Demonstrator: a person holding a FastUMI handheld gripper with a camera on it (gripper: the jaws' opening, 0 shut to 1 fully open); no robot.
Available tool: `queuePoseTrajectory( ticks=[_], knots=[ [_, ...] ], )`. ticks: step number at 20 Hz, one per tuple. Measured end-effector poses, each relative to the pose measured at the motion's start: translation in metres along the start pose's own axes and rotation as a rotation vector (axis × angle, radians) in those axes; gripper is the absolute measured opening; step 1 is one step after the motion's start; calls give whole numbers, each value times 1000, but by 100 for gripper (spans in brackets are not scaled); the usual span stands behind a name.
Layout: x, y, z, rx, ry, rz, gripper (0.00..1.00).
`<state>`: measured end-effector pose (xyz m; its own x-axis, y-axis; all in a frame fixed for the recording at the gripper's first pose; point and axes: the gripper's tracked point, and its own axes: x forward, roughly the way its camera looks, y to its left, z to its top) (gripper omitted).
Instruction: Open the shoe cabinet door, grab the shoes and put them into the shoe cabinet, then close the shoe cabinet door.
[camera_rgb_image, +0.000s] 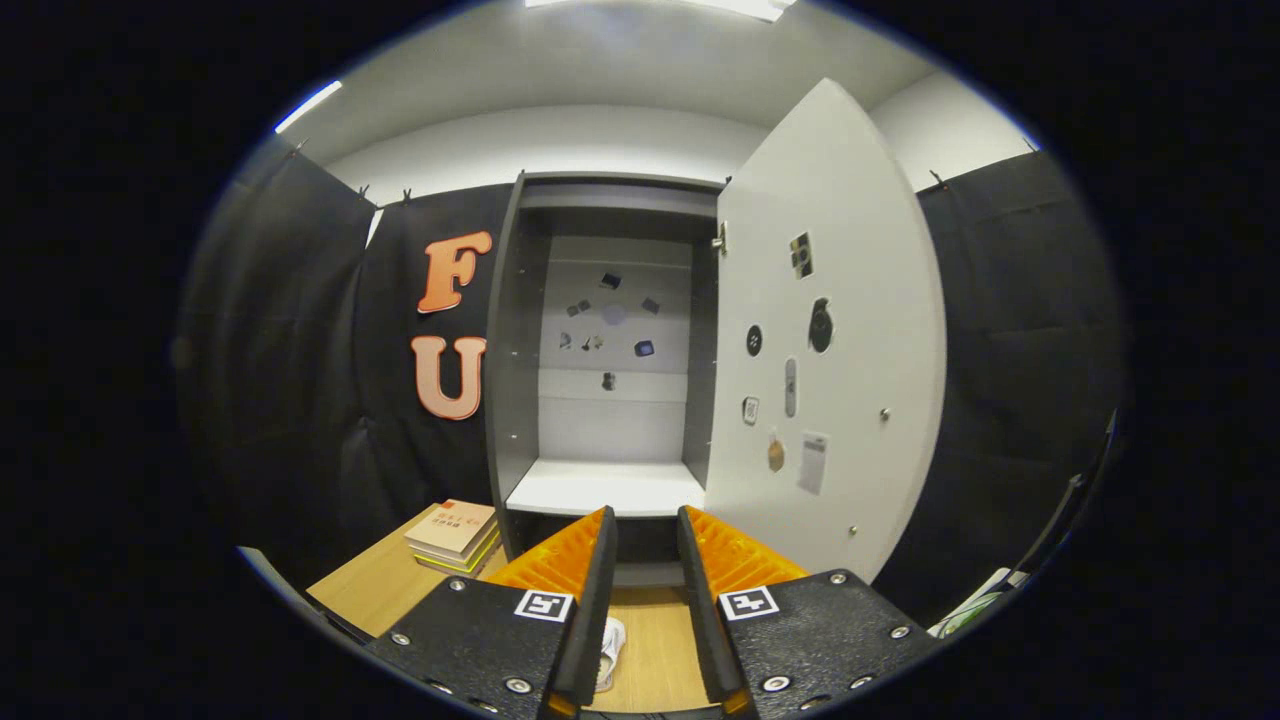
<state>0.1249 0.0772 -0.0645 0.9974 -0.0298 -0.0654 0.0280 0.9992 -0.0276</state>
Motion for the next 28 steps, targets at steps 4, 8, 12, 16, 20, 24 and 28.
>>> queuePoseTrajectory(
  ticks=[4, 8, 12, 16, 20, 24, 28],
  knots=[
    [19, 41, -62, 0, 109, 63, 40],
    [39, 68, -132, 11, 229, 100, 40],
    [56, 79, -209, 41, 360, 103, 40],
    [68, 85, -280, 80, 492, 101, 40],
    [85, 93, -340, 81, 608, 97, 41],
    [95, 98, -384, 144, 693, 90, 41],
    [108, 99, -411, 166, 748, 84, 42]
  ],
)
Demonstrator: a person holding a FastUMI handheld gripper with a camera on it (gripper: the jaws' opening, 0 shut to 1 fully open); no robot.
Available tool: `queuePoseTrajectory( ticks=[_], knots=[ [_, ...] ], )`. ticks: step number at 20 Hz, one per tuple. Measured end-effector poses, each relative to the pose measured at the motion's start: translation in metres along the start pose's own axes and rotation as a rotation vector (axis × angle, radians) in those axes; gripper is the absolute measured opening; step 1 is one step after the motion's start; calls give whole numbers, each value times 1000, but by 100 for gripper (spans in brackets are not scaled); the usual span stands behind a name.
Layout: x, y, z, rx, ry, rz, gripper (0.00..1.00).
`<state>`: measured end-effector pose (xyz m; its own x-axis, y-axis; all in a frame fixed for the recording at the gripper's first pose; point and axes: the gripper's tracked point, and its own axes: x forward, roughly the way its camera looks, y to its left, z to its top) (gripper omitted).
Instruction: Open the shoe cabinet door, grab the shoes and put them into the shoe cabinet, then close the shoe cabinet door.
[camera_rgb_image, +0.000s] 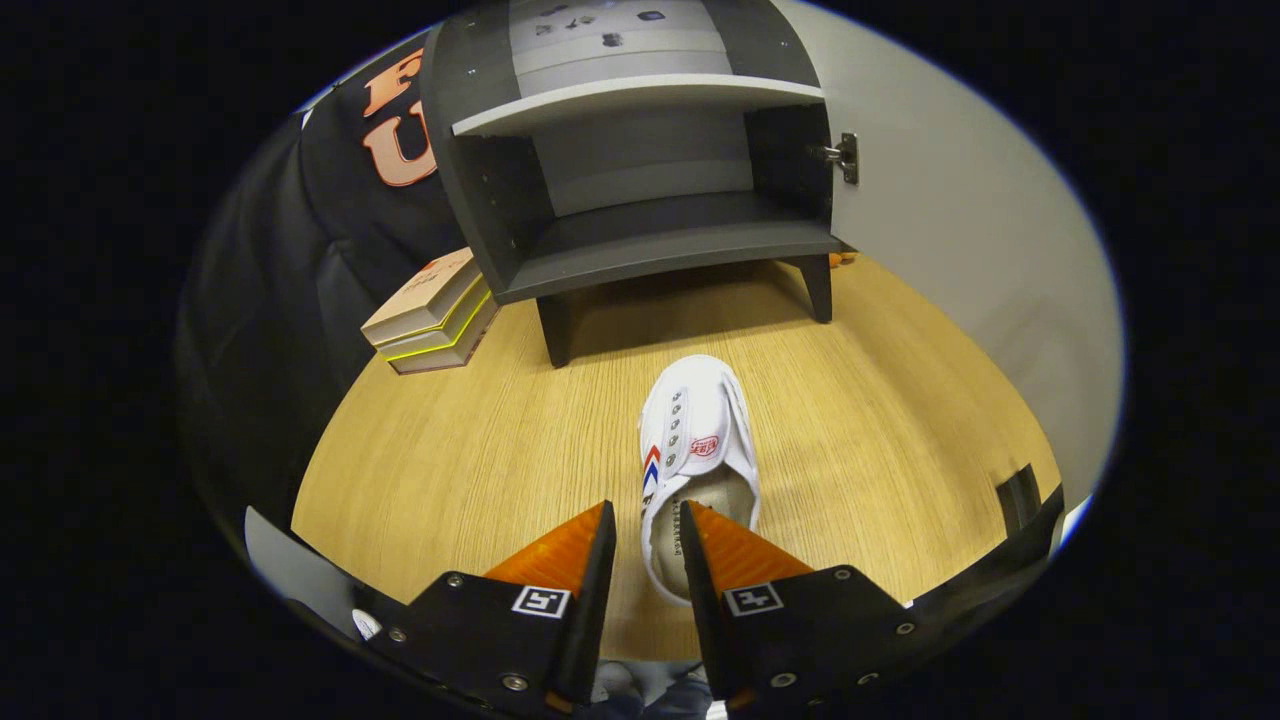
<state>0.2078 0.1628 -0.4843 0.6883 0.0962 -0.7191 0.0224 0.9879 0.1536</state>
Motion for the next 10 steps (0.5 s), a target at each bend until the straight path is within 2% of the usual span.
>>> queuePoseTrajectory(
  ticks=[8, 10],
  knots=[
    [49, -3, -13, 20, 89, -6, 45],
    [55, -3, -10, 17, 84, -9, 39]
  ],
)
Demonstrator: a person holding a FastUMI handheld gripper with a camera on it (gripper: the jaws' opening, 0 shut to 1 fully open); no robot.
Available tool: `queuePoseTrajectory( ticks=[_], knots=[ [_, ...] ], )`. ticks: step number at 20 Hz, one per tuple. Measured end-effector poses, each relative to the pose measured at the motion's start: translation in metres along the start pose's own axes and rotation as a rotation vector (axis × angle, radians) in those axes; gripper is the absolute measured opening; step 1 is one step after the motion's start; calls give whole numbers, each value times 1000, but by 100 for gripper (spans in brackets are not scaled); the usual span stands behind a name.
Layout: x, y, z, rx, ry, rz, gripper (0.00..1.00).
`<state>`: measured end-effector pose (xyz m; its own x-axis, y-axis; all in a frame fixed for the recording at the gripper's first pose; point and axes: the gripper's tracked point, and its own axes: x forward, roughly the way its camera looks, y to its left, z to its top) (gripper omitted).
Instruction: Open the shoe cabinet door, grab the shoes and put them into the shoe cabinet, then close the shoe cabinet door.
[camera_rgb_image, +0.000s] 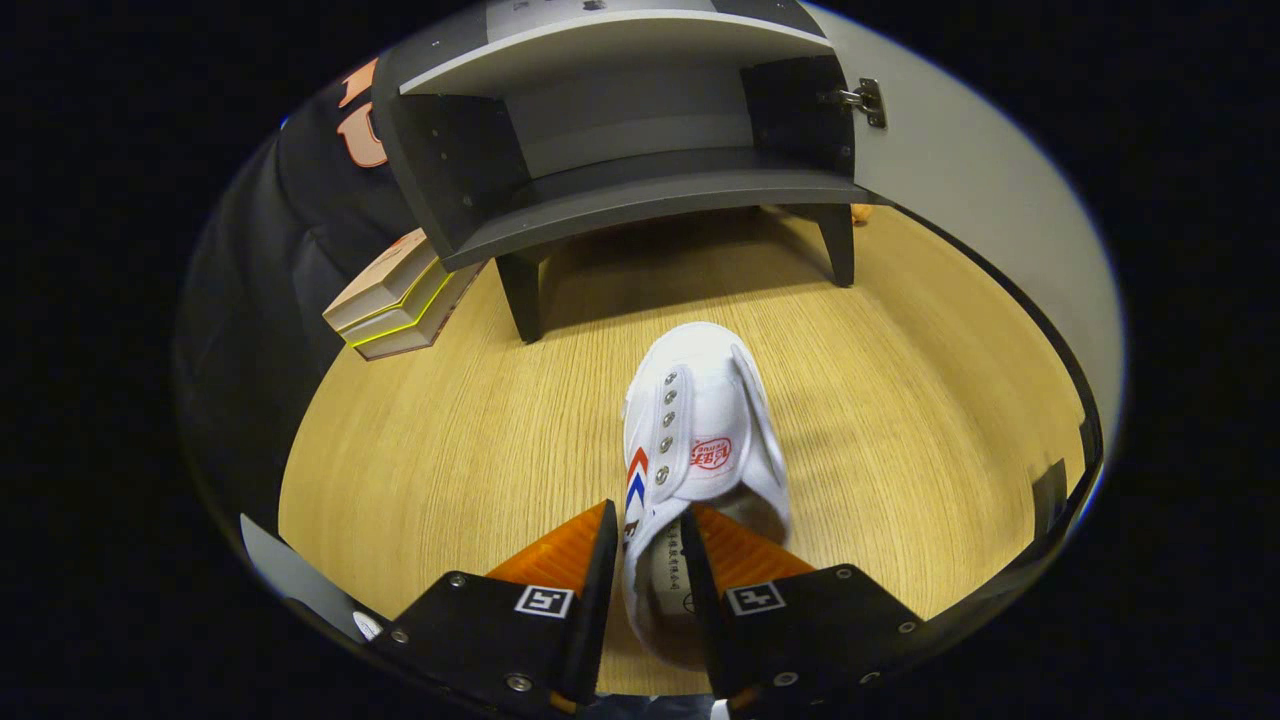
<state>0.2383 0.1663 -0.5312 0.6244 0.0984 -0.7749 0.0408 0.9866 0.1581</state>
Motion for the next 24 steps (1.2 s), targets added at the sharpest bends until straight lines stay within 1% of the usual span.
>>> queuePoseTrajectory(
  ticks=[3, 4, 5, 6, 8, 9, 11, 14, 16, 19, 22, 24],
  knots=[
    [6, 0, 3, 4, -6, -8, 30],
    [7, 1, 3, 8, -4, -2, 23],
    [8, 1, 2, 1, -2, 3, 20],
    [8, 2, 3, -11, -8, 9, 11],
    [7, 2, 2, -57, -32, 15, 3],
    [7, 3, 3, -64, -41, 15, 2],
    [3, 3, 6, -34, -51, 14, 1],
    [-16, 4, 22, 1, -109, 24, 0],
    [-38, 7, 34, -9, -143, 31, 0],
    [-87, 7, 56, -36, -203, 45, 0],
    [-138, 12, 88, -79, -285, 53, 0],
    [-160, 22, 113, -100, -329, 54, 0]
  ],
)
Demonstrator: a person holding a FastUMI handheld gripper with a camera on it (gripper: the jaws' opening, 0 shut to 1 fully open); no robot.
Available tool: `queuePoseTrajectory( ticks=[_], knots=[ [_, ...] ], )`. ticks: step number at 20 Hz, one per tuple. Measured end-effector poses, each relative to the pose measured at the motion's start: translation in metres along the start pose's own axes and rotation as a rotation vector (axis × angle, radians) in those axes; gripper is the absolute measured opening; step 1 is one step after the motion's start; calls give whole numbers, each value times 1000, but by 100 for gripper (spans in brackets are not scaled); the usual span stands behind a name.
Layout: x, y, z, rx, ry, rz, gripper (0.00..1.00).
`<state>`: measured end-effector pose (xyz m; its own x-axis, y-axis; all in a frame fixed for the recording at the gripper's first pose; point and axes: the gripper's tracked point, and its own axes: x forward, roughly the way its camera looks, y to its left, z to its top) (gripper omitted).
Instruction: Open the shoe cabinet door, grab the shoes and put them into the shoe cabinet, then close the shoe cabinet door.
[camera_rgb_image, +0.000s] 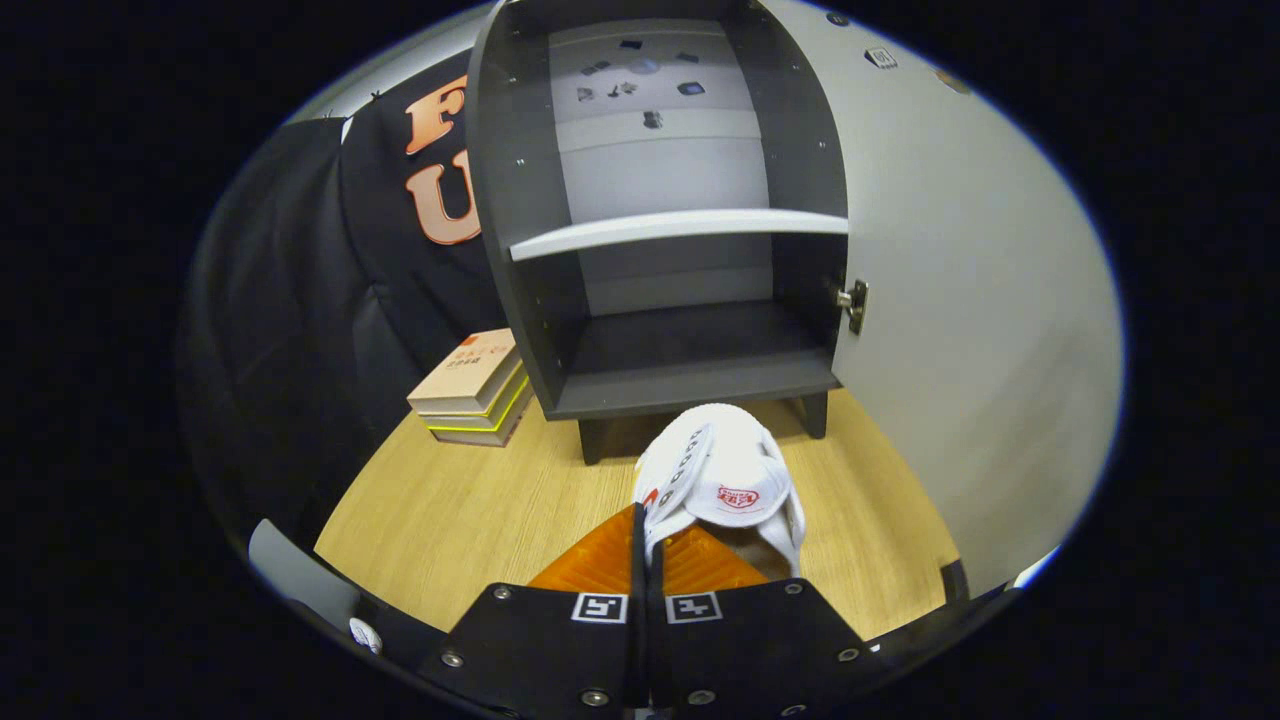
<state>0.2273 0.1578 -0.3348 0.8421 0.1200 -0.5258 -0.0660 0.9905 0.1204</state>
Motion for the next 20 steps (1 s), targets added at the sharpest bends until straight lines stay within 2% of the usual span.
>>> queuePoseTrajectory(
  ticks=[4, 8, 20],
  knots=[
    [-37, 1, 49, -56, -56, 7, 0],
    [-53, 6, 94, -89, -101, 24, 0],
    [10, 23, 244, -160, -248, 61, 0]
  ],
)
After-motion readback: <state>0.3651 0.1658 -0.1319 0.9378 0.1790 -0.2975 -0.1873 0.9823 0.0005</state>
